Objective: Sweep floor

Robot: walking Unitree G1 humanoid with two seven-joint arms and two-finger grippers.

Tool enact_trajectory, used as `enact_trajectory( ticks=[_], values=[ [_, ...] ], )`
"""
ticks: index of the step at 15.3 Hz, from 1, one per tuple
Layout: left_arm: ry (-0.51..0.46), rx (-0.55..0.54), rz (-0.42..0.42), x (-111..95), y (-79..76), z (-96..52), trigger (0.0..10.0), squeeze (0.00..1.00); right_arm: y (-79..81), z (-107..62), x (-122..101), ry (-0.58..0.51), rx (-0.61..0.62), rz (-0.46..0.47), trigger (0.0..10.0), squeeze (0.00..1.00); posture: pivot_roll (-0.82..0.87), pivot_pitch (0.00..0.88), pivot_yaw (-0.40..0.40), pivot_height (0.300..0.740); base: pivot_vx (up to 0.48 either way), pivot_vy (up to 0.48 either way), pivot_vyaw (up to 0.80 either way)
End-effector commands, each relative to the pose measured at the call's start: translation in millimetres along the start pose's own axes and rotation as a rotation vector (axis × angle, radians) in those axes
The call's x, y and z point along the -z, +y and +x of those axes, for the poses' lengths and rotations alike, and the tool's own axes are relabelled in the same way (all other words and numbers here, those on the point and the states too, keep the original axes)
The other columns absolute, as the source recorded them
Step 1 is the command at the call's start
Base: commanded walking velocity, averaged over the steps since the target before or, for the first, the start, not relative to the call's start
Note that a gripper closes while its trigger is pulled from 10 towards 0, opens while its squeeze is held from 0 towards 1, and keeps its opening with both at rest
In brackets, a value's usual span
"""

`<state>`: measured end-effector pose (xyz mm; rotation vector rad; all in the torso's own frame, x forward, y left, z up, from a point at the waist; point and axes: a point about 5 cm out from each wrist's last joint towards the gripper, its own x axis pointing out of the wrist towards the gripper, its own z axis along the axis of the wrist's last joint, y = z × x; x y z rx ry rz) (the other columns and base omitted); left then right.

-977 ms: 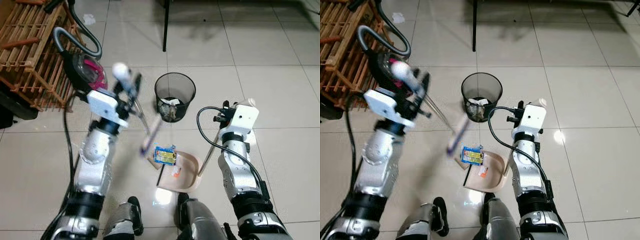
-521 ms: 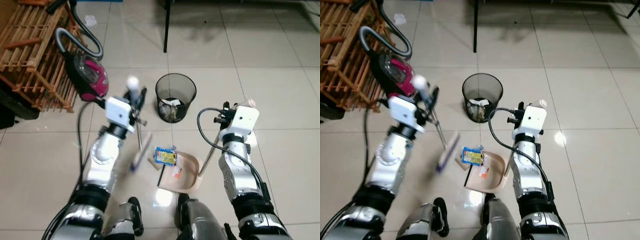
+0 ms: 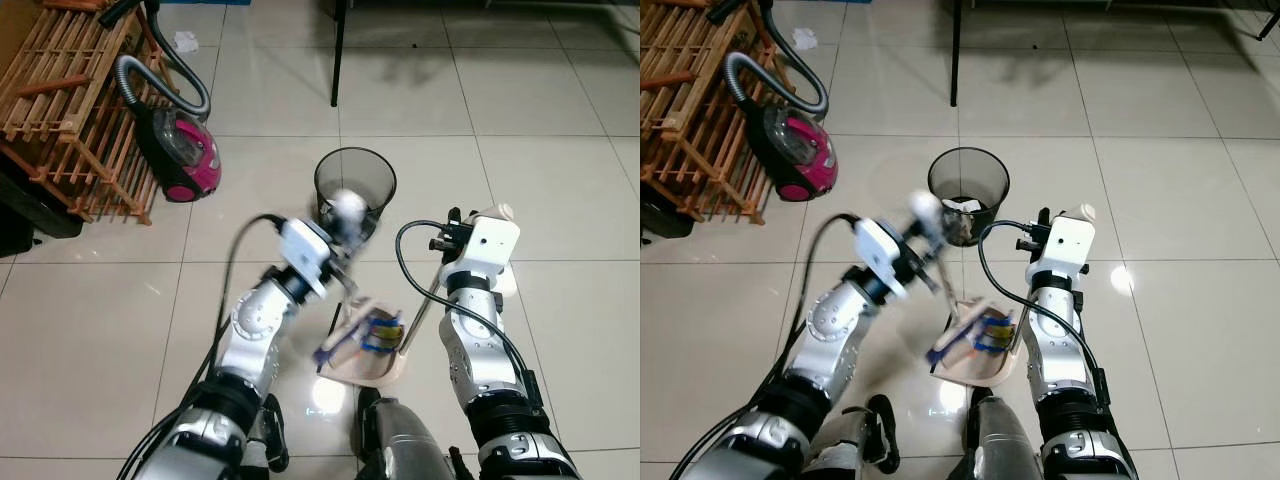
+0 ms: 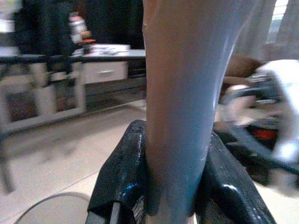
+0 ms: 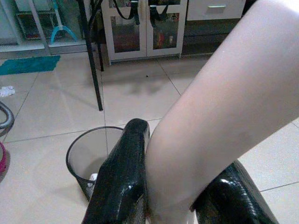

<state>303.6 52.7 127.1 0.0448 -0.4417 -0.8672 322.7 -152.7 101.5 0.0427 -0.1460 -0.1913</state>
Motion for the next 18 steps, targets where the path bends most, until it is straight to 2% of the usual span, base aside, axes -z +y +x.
enact_trajectory(
  ticks=[1,3,4,6,9,10,11,12,14,15,16,18],
  values=[
    [-0.01,0.084,-0.025,-0.5,-8.8,-0.4,10.0,0.0,-2.5,-9.1,20.0,0.101,0.001,-0.024,10.0,0.0,-0.11,0.255,0.002,0.74,0.0,0.0,0.0],
    [-0.027,0.156,-0.011,-5.7,-11.3,-1.4,10.0,0.0,-1.4,-7.1,20.3,0.106,-0.001,-0.023,10.0,0.0,-0.1,0.245,0.004,0.74,0.0,0.0,0.0],
    [-0.032,0.159,-0.011,-6.7,-10.5,-1.7,10.0,0.0,-1.4,-6.7,20.2,0.106,0.0,-0.023,10.0,0.0,-0.1,0.245,0.004,0.74,0.0,0.0,0.0],
    [-0.058,0.117,0.06,-18.4,5.4,-5.1,10.0,0.0,-4.3,-3.4,18.1,0.1,0.006,-0.02,10.0,0.0,-0.09,0.223,0.007,0.74,0.0,0.0,0.0],
    [-0.114,0.029,0.099,-39.8,29.2,-10.4,10.0,0.0,-15.0,-1.3,13.8,0.083,0.04,0.009,10.0,0.0,-0.07,0.19,0.006,0.74,0.0,0.0,0.0],
    [-0.127,0.005,0.115,-48.5,36.9,-12.6,10.0,0.0,-21.3,-1.4,13.4,0.083,0.06,0.018,10.0,0.0,-0.06,0.178,0.007,0.74,0.0,0.0,0.0],
    [-0.121,-0.051,0.139,-63.0,52.4,-19.7,10.0,0.0,-34.4,-2.1,12.4,0.079,0.103,0.039,10.0,0.0,-0.05,0.16,0.01,0.74,0.0,0.0,0.0],
    [-0.087,-0.094,0.151,-68.1,62.6,-25.7,10.0,0.0,-42.2,-1.5,11.7,0.077,0.128,0.053,10.0,0.0,-0.05,0.147,0.011,0.74,0.0,0.0,0.0],
    [0.019,-0.172,0.141,-63.3,72.2,-43.1,10.0,0.0,-52.2,-1.3,7.3,0.065,0.156,0.076,10.0,0.0,-0.05,0.121,0.019,0.74,0.0,0.0,0.0],
    [0.14,-0.272,0.136,-53.5,78.7,-65.9,10.0,0.0,-60.6,-0.7,-0.4,0.043,0.173,0.103,10.0,0.0,-0.05,0.108,0.023,0.74,0.0,0.0,0.0],
    [0.216,-0.346,0.148,-46.0,81.8,-81.8,10.0,0.0,-64.6,0.3,-7.2,0.026,0.174,0.124,10.0,0.0,-0.05,0.096,0.024,0.74,0.0,0.0,0.0],
    [0.267,-0.449,0.185,-42.7,84.7,-98.9,10.0,0.0,-69.8,0.8,-17.2,-0.002,0.162,0.157,10.0,0.0,-0.05,0.075,0.025,0.74,0.0,0.0,0.0]
  ],
)
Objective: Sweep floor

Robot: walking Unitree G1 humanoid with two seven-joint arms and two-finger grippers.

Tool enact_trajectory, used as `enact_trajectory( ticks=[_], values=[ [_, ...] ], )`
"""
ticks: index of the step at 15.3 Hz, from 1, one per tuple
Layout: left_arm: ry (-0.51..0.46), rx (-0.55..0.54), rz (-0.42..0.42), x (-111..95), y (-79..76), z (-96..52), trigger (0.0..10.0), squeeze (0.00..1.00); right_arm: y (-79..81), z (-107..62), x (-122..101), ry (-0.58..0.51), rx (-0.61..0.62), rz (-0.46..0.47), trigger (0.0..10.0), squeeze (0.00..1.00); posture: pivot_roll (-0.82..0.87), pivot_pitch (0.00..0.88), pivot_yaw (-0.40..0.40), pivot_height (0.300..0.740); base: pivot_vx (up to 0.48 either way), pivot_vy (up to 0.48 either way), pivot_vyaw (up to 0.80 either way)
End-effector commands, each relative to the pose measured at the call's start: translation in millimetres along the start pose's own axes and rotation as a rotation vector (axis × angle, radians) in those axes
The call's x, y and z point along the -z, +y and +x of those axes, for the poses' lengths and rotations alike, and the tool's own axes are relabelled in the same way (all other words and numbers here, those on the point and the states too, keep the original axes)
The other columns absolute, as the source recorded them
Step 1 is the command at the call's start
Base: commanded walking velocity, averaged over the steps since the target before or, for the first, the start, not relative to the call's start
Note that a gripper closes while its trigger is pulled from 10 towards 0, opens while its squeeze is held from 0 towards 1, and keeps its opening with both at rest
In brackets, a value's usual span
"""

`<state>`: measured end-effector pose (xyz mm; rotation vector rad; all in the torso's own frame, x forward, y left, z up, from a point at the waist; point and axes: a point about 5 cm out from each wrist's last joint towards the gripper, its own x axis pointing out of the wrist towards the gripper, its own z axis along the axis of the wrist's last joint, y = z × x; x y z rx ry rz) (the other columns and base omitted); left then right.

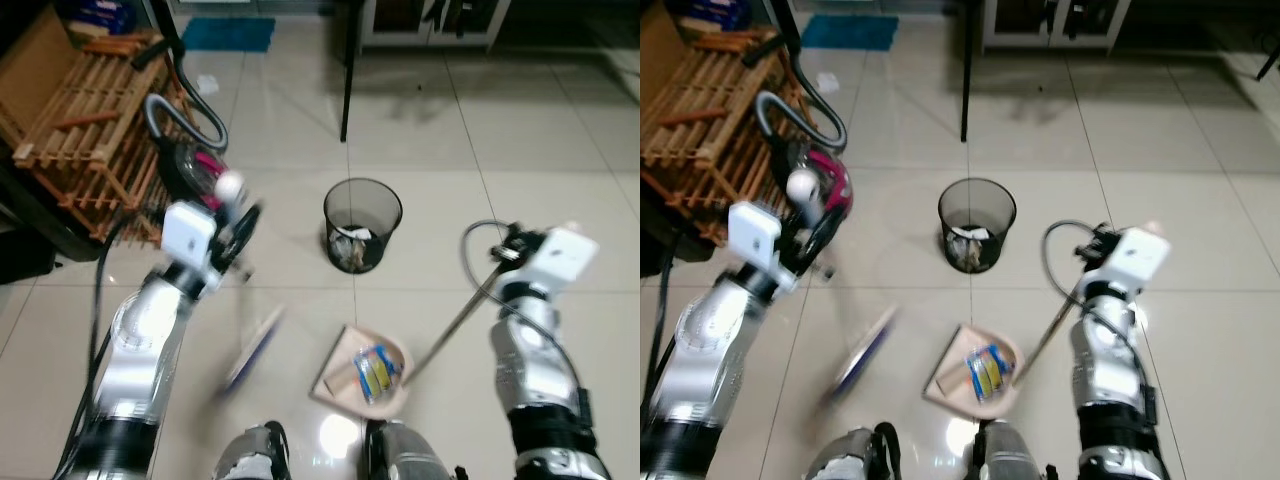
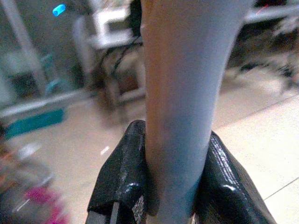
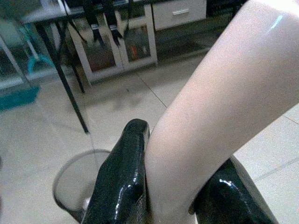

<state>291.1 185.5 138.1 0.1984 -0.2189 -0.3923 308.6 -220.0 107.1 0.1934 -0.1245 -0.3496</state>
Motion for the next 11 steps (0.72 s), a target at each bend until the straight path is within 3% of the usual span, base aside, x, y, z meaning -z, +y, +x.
enact_trajectory(
  ticks=[1,2,5,9,11],
  values=[
    [-0.017,-0.074,0.047,-6.9,9.0,-1.2,10.0,0.0,-1.3,1.1,-11.9,-0.037,-0.02,0.041,10.0,0.0,-0.05,0.067,0.025,0.74,0.0,0.0,0.0],
    [0.04,-0.208,0.08,0.0,20.2,-8.4,10.0,0.0,-1.1,1.5,-24.5,-0.047,-0.073,0.085,10.0,0.0,-0.05,0.048,0.029,0.74,0.0,0.0,0.0],
    [0.074,-0.274,0.072,1.3,23.3,-11.9,10.0,0.0,2.9,1.9,-45.4,-0.055,-0.145,0.132,10.0,0.0,-0.05,0.036,0.031,0.74,0.0,0.0,0.0],
    [0.084,-0.226,0.058,0.1,11.4,-1.2,10.0,0.0,18.2,9.3,-83.0,-0.065,-0.249,0.195,10.0,0.0,-0.05,0.013,0.036,0.74,0.0,0.0,0.0],
    [0.042,-0.235,0.03,-5.5,2.2,9.2,10.0,0.0,28.5,20.7,-121.7,-0.123,-0.291,0.208,10.0,0.0,-0.05,0.01,0.039,0.74,0.0,0.0,0.0]
  ],
)
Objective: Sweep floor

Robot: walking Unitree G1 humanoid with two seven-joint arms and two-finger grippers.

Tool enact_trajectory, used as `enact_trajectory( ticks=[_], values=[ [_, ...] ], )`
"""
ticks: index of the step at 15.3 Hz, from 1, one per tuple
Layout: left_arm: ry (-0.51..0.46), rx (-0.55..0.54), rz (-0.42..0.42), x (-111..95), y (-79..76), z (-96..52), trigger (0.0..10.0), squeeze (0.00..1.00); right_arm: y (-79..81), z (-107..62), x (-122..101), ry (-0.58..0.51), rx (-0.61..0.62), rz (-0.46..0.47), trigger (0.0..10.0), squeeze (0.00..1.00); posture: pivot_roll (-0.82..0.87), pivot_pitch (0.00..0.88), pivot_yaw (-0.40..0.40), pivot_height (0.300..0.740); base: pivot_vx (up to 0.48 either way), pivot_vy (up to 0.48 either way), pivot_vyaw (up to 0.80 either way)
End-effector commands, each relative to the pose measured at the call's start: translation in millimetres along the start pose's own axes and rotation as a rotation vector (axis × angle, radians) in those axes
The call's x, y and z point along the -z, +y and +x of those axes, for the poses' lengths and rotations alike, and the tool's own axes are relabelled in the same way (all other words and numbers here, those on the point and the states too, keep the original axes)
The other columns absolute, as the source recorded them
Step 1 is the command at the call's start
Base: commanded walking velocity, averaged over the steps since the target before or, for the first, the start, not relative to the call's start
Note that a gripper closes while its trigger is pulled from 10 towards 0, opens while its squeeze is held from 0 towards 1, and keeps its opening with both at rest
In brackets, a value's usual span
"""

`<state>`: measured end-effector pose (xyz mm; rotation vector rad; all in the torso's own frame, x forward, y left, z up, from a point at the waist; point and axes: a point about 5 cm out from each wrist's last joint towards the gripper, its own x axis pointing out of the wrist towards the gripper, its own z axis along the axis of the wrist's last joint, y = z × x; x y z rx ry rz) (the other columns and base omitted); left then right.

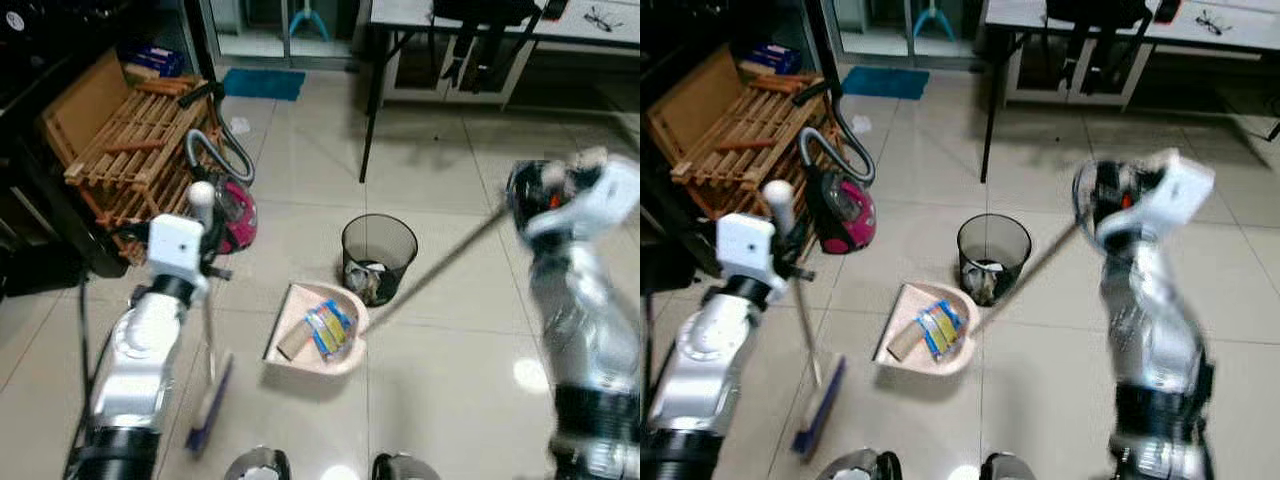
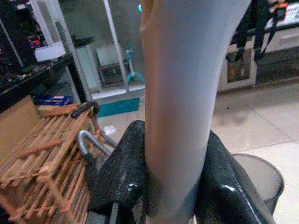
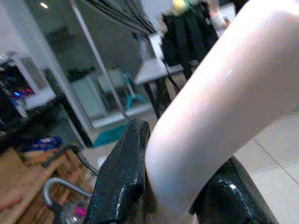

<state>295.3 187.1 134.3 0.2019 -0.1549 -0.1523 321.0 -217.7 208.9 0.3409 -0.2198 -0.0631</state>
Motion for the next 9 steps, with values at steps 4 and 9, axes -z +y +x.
enact_trajectory(
  ticks=[4,9],
  values=[
    [-0.031,-0.012,-0.02,-10.6,-11.3,9.9,10.0,0.0,9.2,20.3,-59.9,-0.188,0.032,-0.017,10.0,0.0,-0.05,0.006,0.043,0.74,0.224,0.0,0.0],
    [-0.003,-0.02,-0.038,-8.3,-17.7,14.5,10.0,0.0,15.6,34.3,-80.1,-0.264,0.086,0.047,10.0,0.0,-0.04,0.002,0.048,0.74,0.35,0.0,-0.36]
  ],
)
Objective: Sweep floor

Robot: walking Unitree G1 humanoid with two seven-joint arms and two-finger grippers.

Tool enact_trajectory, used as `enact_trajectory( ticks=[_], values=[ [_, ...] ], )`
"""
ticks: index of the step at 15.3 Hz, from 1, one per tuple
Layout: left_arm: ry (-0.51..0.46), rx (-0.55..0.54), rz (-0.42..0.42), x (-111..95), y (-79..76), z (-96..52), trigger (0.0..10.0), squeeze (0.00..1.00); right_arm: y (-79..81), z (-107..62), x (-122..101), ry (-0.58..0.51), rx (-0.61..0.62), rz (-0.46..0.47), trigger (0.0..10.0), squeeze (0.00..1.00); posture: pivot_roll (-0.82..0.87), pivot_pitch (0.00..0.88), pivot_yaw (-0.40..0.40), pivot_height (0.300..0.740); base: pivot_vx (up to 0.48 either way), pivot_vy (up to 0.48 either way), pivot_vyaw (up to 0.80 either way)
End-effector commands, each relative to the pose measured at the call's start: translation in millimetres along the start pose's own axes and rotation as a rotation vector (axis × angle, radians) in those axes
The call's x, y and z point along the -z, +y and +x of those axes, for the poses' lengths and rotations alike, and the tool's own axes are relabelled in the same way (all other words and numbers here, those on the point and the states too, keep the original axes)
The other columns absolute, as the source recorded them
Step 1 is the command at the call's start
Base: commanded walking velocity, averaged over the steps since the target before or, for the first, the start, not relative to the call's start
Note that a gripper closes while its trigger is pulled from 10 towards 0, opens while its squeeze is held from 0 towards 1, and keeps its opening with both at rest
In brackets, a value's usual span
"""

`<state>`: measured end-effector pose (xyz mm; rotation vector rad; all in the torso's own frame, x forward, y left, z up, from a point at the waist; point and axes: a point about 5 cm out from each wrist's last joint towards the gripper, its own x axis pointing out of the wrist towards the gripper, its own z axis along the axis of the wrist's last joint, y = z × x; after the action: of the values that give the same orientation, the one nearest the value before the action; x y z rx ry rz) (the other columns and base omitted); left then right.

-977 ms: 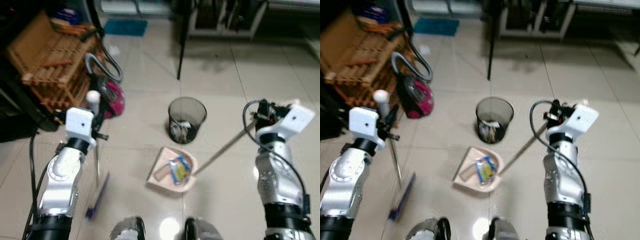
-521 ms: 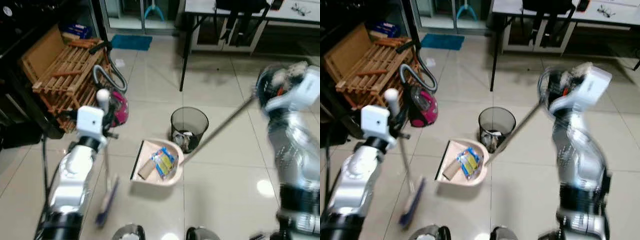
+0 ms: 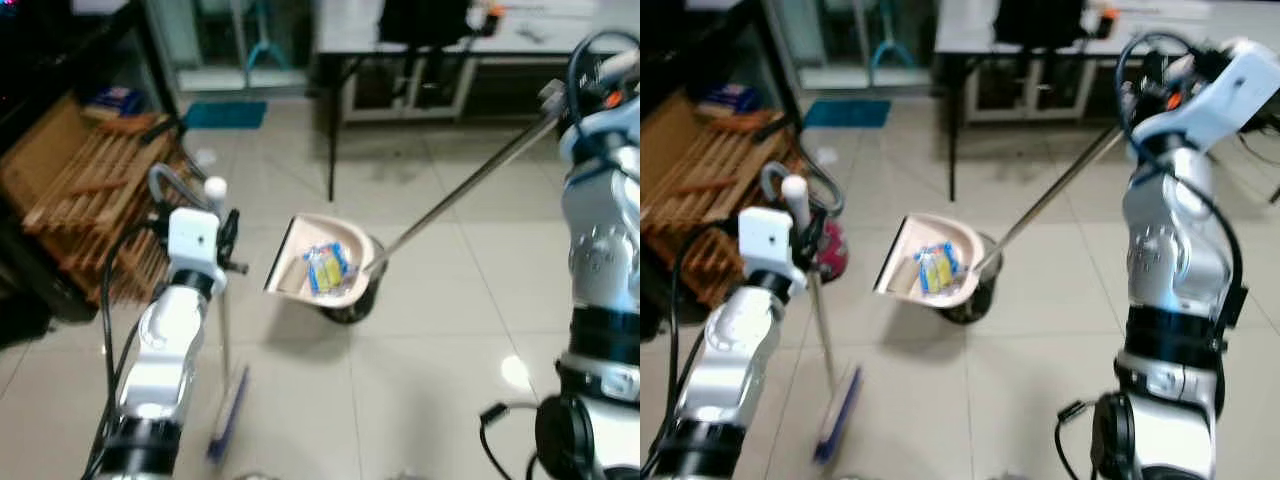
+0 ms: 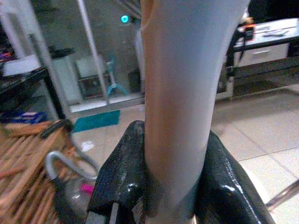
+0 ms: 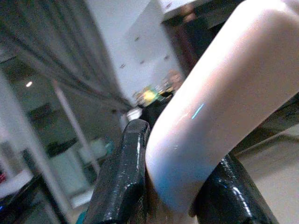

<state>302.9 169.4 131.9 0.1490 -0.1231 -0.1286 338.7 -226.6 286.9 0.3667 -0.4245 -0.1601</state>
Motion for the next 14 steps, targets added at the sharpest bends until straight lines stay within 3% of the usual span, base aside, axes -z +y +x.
enact_trajectory(
  ticks=[1,14],
  values=[
    [-0.033,0.005,0.014,-8.7,-1.7,4.1,10.0,0.0,-3.0,3.1,-9.5,-0.05,0.03,0.017,10.0,0.0,-0.04,0.002,0.048,0.74,0.371,0.0,0.0],
    [-0.026,0.005,0.024,-8.0,-1.9,3.5,10.0,0.0,-18.0,9.3,-9.6,-0.071,0.105,-0.019,10.0,0.0,-0.04,0.0,0.037,0.74,0.386,0.0,0.0]
  ],
)
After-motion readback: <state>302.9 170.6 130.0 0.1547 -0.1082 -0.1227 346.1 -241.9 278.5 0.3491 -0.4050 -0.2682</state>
